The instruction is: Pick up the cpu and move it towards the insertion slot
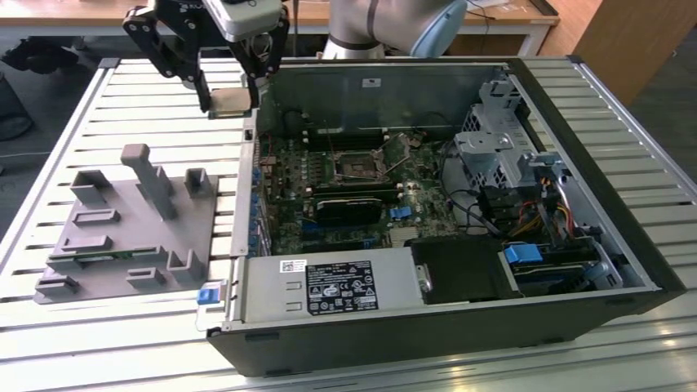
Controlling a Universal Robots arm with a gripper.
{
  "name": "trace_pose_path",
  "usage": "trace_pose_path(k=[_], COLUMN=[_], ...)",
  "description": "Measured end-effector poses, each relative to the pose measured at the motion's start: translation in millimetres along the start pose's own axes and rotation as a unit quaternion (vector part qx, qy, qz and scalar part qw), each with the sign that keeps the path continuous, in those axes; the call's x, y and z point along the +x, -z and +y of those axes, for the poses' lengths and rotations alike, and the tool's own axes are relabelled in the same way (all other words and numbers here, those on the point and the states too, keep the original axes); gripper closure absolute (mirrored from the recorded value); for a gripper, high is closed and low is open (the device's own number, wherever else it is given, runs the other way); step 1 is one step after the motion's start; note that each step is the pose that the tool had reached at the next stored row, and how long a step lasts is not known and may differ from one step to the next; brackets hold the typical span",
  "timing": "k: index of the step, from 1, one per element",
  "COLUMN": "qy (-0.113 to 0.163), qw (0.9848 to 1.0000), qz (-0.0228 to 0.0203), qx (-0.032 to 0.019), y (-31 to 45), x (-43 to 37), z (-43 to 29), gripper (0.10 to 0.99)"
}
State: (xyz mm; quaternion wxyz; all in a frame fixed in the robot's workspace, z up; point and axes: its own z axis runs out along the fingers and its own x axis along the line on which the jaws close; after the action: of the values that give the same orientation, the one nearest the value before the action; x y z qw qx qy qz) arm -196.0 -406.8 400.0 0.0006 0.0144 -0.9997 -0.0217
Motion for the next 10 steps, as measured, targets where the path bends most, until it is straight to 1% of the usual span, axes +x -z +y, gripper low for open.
trace_pose_path(k=[10], qy=[0.000], qw=[1.0000], qz=[0.0000], qx=[0.0000], y=[0.0], x=[-7.2], z=[-0.2], gripper=[0.545])
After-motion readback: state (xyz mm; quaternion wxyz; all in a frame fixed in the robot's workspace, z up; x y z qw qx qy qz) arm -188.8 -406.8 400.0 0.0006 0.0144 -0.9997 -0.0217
